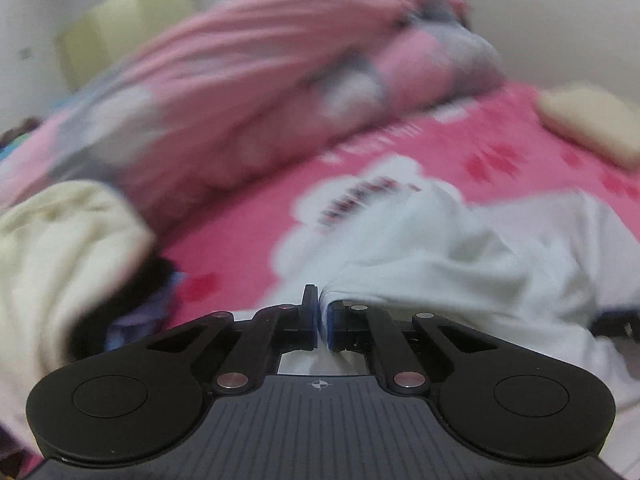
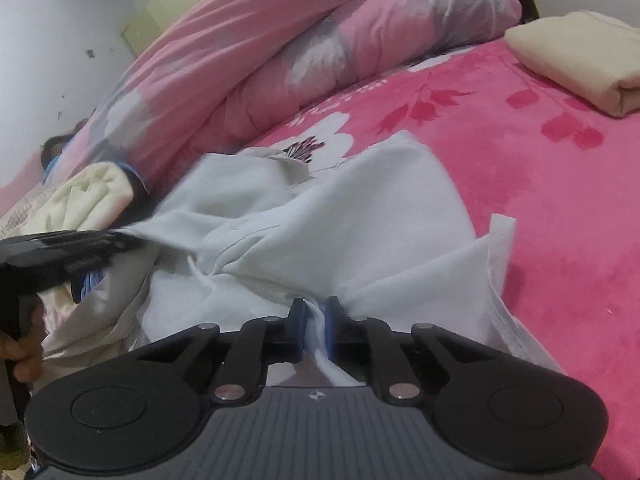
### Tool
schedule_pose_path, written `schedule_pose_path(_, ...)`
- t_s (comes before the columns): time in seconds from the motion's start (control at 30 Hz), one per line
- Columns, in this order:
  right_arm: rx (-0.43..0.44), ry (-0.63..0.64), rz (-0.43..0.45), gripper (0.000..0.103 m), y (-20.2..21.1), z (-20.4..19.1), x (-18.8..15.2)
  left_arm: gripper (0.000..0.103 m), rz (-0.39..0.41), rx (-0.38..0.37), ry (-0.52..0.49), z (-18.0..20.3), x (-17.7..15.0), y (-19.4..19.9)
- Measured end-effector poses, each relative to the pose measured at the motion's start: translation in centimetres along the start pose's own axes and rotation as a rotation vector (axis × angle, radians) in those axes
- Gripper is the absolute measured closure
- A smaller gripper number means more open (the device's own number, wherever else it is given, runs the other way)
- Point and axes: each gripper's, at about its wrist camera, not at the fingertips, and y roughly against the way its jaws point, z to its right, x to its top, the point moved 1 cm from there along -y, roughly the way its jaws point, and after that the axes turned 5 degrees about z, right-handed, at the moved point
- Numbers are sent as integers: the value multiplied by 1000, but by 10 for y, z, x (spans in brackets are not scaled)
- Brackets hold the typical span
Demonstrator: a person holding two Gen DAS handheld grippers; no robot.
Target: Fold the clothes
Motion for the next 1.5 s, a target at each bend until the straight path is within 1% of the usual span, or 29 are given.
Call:
schedule_pose_path(0.17, 19, -26, 9, 96, 2, 5, -4, 99, -5, 80, 130, -45, -19, 35)
schedule_pose_path(0.43, 24, -42, 13, 97, 2, 8, 0, 99, -13, 207, 338, -117, -50, 92)
schedule_pose_path(0.47, 19, -42, 15, 97, 4, 7, 0, 99, -9, 222, 362, -125, -53, 99)
schedule_pose_path(0.53, -1, -38, 11, 97, 10, 5, 2, 100, 43, 241, 396, -132, -53, 110)
schedule_pose_path(0.6, -21, -30, 25, 95, 21, 2, 5, 100, 76, 267, 404, -139, -50, 118)
schedule_pose_path(0.67, -39, -17, 52, 95, 35, -1, 10, 99, 68, 292, 415, -150, -52, 117)
schedule_pose_path(0.73, -40, -15, 71, 95, 47, -3, 15, 95, 52, 306, 420, -156, -58, 117)
schedule_pose_path(0.77, -40, -17, 77, 95, 52, -5, 18, 82, 41, 309, 421, -159, -63, 118)
schedule_pose_path(0.8, -38, -20, 82, 93, 56, -6, 21, 66, 30, 312, 421, -161, -67, 118)
schedule_pose_path(0.83, -36, -23, 83, 93, 60, -7, 24, 60, 27, 315, 418, -162, -71, 120)
schedule_pose_path(0.87, -32, -26, 82, 89, 62, -8, 26, 49, 54, 319, 398, -159, -73, 125)
schedule_pose_path(0.9, -29, -33, 81, 79, 63, -8, 29, 38, 82, 324, 377, -156, -74, 130)
schedule_pose_path(0.93, -28, -42, 80, 70, 64, -8, 31, 35, 110, 328, 357, -153, -76, 135)
schedule_pose_path(0.97, -20, -50, 76, 53, 63, -8, 33, 28, 137, 328, 334, -149, -77, 140)
schedule_pose_path(1.0, -7, -57, 70, 48, 61, -10, 35, 25, 161, 310, 301, -142, -76, 143)
schedule_pose_path(1.07, 26, -69, 55, 45, 56, -15, 39, 22, 184, 254, 236, -128, -72, 144)
schedule_pose_path(1.1, 56, -67, 40, 42, 51, -21, 40, 21, 192, 221, 196, -118, -69, 142)
schedule_pose_path(1.17, 102, -53, 14, 38, 39, -35, 40, 20, 216, 190, 113, -98, -63, 139)
schedule_pose_path(1.27, 144, -21, -19, 38, 18, -55, 40, 19, 254, 137, 16, -71, -55, 134)
schedule_pose_path(1.37, 165, 19, -50, 38, -4, -70, 38, 15, 266, 16, -92, -43, -52, 125)
schedule_pose_path(1.43, 144, 49, -82, 41, -19, -76, 35, 15, 256, -26, -206, -21, -52, 113)
schedule_pose_path(1.47, 123, 67, -99, 51, -26, -77, 33, 15, 242, -45, -251, -11, -53, 104)
schedule_pose_path(1.5, 106, 78, -113, 65, -30, -76, 30, 17, 226, -63, -292, -2, -53, 95)
